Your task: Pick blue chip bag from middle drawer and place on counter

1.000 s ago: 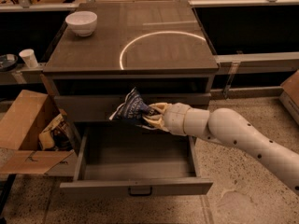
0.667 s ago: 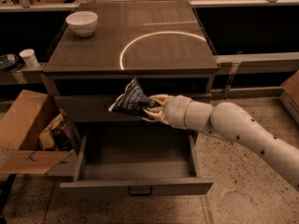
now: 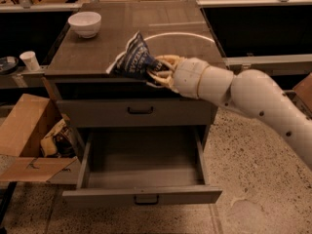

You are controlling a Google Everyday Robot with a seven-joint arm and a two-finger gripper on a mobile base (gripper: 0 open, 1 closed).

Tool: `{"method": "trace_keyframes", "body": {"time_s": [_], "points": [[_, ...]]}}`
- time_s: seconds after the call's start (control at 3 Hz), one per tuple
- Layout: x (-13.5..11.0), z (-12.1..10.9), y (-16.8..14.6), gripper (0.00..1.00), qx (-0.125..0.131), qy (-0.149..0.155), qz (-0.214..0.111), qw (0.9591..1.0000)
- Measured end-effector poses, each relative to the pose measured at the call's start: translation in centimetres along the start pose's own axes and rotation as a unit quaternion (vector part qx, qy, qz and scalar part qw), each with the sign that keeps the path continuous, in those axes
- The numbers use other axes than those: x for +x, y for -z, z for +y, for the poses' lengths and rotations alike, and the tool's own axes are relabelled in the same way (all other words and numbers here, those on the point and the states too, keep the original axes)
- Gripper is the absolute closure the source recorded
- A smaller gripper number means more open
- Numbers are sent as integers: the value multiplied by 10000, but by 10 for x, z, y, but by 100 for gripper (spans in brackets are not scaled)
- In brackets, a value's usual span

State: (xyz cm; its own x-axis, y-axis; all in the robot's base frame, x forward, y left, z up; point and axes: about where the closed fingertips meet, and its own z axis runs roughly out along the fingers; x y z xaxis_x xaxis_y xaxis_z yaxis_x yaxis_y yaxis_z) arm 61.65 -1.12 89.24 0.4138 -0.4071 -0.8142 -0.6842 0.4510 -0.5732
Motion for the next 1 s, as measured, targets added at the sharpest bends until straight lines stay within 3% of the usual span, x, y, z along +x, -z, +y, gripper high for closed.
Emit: {"method": "trace_keyframes", "body": {"time_s": [0.33,0.67,1.0], "points": [[-29,-51,-27,100,128,148,-37,9998],[-37,-84,-61,100,163,12,-83,9998],[-16,-116,-120,97,209,-395,185,9988]]}}
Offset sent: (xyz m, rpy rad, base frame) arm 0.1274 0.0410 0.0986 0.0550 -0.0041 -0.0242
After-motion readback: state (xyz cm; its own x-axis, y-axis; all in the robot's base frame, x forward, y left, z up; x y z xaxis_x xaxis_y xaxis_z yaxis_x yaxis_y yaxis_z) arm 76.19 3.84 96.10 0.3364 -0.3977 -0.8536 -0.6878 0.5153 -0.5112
